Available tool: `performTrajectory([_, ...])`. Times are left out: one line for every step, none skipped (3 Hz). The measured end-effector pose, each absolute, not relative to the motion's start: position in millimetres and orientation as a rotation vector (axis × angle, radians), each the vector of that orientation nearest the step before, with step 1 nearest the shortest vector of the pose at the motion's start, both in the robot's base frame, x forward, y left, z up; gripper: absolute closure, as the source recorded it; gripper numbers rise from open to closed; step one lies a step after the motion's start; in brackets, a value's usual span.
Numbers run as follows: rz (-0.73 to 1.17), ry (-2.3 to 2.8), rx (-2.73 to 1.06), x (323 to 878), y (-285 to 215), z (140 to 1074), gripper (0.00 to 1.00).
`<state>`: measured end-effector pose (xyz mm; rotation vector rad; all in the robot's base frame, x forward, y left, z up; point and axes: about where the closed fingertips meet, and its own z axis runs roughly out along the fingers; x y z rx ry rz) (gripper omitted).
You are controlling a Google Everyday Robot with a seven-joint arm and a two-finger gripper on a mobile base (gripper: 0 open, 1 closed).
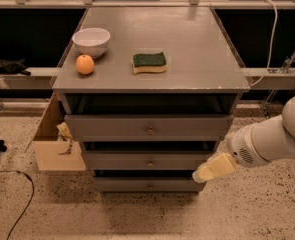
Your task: Open middle drawer
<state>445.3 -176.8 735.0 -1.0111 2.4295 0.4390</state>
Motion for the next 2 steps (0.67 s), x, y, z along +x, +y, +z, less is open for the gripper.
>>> performTrajectory([0.424,2.427,-0.968,451.8,-177.8,735.7,0.0])
performTrajectory([0.396,2.379,-1.095,452.4,-183.4,734.6,0.0])
